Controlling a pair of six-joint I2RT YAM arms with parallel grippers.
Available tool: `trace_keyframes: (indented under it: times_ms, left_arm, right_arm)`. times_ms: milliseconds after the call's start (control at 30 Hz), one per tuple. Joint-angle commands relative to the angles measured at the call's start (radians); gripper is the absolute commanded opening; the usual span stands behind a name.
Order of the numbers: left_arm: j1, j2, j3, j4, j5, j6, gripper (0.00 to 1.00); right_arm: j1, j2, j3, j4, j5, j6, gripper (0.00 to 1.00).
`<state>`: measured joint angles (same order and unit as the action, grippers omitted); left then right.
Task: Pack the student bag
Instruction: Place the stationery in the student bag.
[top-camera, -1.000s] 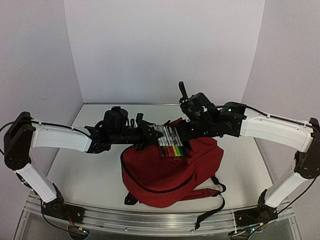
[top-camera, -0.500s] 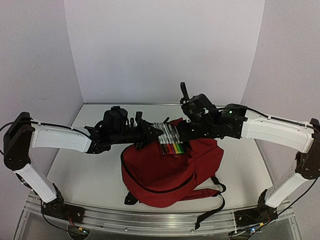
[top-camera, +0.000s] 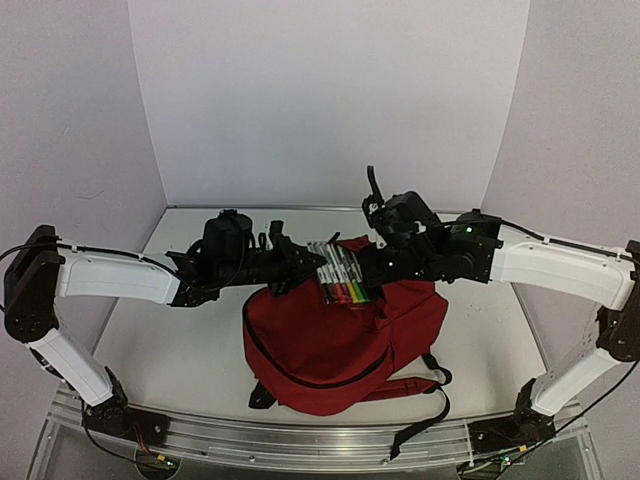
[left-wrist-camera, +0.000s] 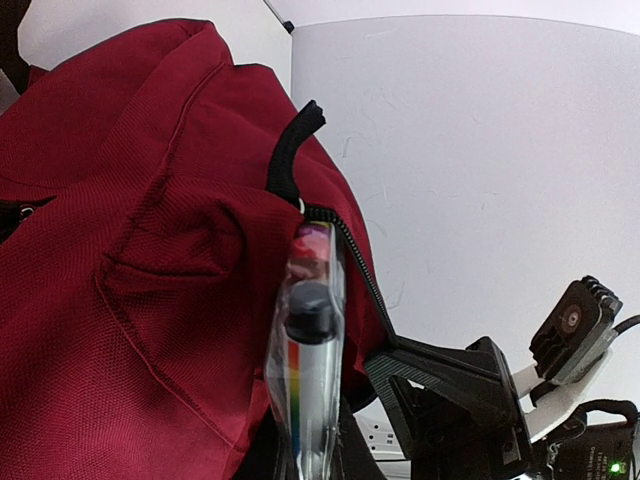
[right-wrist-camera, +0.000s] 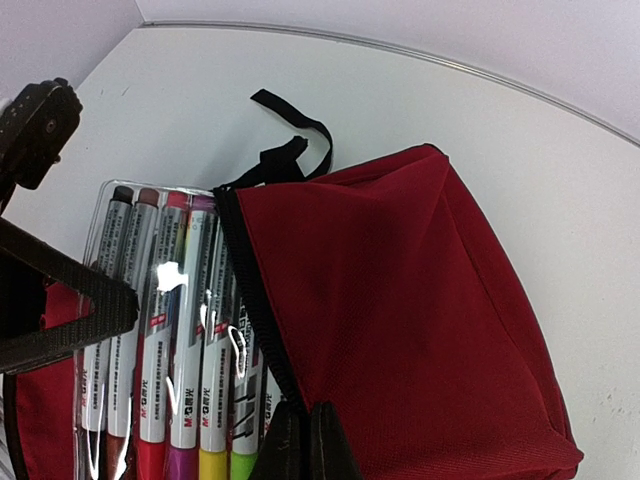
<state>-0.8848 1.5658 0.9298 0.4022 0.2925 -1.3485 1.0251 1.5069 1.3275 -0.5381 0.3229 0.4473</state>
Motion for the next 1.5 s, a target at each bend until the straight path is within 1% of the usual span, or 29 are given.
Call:
trace_keyframes:
  times_ms: [0,400,600,667,767,833,900,967,1033,1167,1233,1367,1433,1467]
  left_arm:
    - [0.037,-0.027,0.058,0.17,-0.129,-0.047,0.0]
    - [-0.02,0.097,0.095,0.279,-0.216,-0.039,0.0]
    - [-0.064,0.129,0.145,0.212,-0.279,0.02,0.0]
    - [-0.075,0.144,0.136,0.207,-0.323,0.012,0.0]
    - [-0.077,0.177,0.135,0.196,-0.317,-0.008,0.0]
    - [-0.077,0.188,0.145,0.154,-0.301,-0.01,0.04]
    - [-0.077,0.187,0.166,0.081,-0.263,0.013,0.11]
    - [-0.077,0.176,0.19,-0.012,-0.231,0.048,0.23]
    - [-0.077,0.162,0.21,-0.1,-0.223,0.088,0.31]
    - [-0.077,0.124,0.218,-0.21,-0.208,0.138,0.46]
    - [-0.077,0.109,0.222,-0.265,-0.201,0.161,0.51]
    - [-0.077,0.089,0.226,-0.349,-0.185,0.188,0.54]
    - [-0.078,0.083,0.211,-0.35,-0.175,0.187,0.54]
    - [-0.078,0.084,0.207,-0.347,-0.168,0.186,0.51]
  right_arm:
    - [0.018,-0.058,-0.009,-0.04,0.001,0.011,0.0]
    - [0.026,-0.039,0.024,0.005,-0.073,0.096,0.0]
    - [0.026,-0.037,0.016,0.022,-0.059,0.125,0.0]
    - [0.026,-0.038,0.017,0.031,-0.054,0.136,0.0]
    - [0.026,-0.04,0.021,0.04,-0.051,0.144,0.0]
    - [0.026,-0.041,0.022,0.041,-0.048,0.145,0.0]
    - [0.027,-0.045,0.021,0.04,-0.045,0.146,0.0]
    - [0.026,-0.054,0.014,0.04,-0.041,0.145,0.0]
    - [0.026,-0.06,0.008,0.04,-0.039,0.147,0.0]
    - [0.026,-0.067,0.0,0.04,-0.039,0.151,0.0]
    - [0.027,-0.065,-0.001,0.04,-0.04,0.152,0.0]
    - [0.026,-0.058,0.005,0.04,-0.042,0.15,0.0]
    - [0.026,-0.055,0.008,0.041,-0.043,0.146,0.0]
    - [0.026,-0.053,0.009,0.04,-0.044,0.146,0.0]
